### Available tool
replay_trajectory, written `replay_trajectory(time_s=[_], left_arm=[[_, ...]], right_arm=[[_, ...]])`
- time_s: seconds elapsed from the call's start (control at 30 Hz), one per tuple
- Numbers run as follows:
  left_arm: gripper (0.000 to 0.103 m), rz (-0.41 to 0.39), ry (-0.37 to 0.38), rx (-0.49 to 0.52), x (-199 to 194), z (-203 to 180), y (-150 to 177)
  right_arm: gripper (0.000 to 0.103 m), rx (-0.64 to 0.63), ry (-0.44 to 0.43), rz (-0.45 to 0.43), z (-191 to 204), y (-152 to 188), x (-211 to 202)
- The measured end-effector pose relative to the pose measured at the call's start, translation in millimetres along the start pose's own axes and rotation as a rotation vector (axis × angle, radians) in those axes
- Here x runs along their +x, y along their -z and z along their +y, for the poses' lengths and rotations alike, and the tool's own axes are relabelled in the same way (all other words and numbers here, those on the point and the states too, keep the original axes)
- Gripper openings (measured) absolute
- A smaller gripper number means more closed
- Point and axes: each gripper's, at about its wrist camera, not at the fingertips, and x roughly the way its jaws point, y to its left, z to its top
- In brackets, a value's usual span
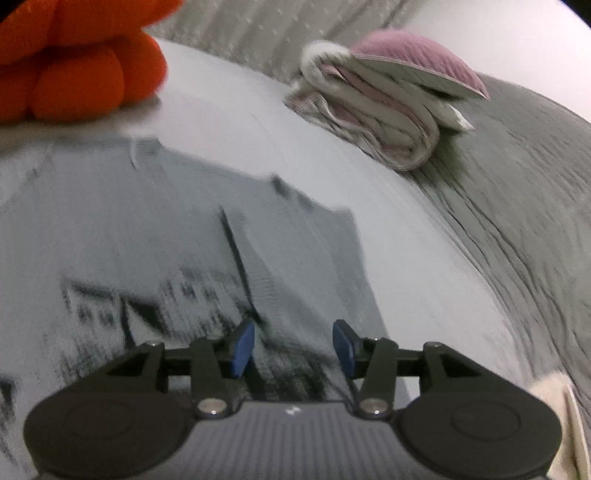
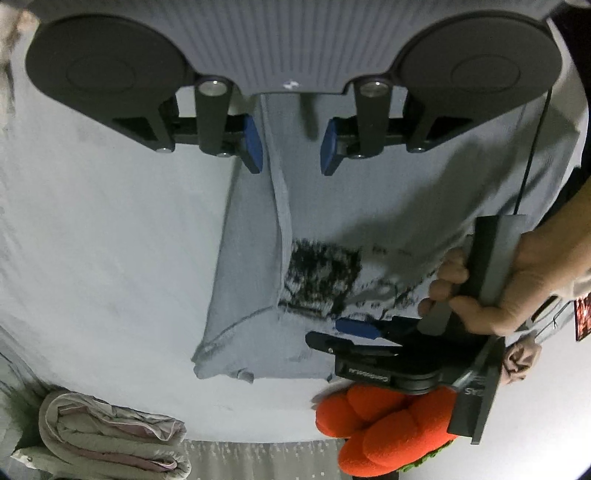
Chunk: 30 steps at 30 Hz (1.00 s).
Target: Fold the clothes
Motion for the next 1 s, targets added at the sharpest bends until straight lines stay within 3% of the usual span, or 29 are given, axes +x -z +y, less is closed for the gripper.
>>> replay_trajectory(time_s=[0.23,0.37,0.5,0.63,0.77,0.87,1.0], left_arm=[[0.048,0.148,0.166,-0.040,-6.1,-18.3,50.1],[0.047,0.170,0.174,-0.018,-14.0,-30.8,70.6],[0.042,0.152,0.130,0.062,-22.7,-43.0,82.2],[0.040,0.136,0.111,0.102,-27.9,-44.0,80.5],[0.038,0.113,0.129,0.006,-22.6,-28.8,72.6],[0.037,0.087,0.132,-0.038,-14.4,-24.7,69.6],[0.031,0.057,0.129,-0.081,0.0,-27.2,68.7]], right_arm=[[0.039,0.044,-0.099,0.069,3.9,22.0,-10.9],[0.039,0.054,-0.147,0.109,9.9,26.9,-13.4],[0.039,0.058,-0.168,0.146,16.2,31.9,-14.8],[0.039,0.043,-0.136,0.142,22.2,32.8,-22.3],[0.038,-0.003,-0.070,0.150,32.8,36.4,-21.7],[0.031,-0.078,0.023,0.173,43.3,43.2,-17.5],[0.022,-0.105,0.064,0.186,46.4,47.3,-13.9]])
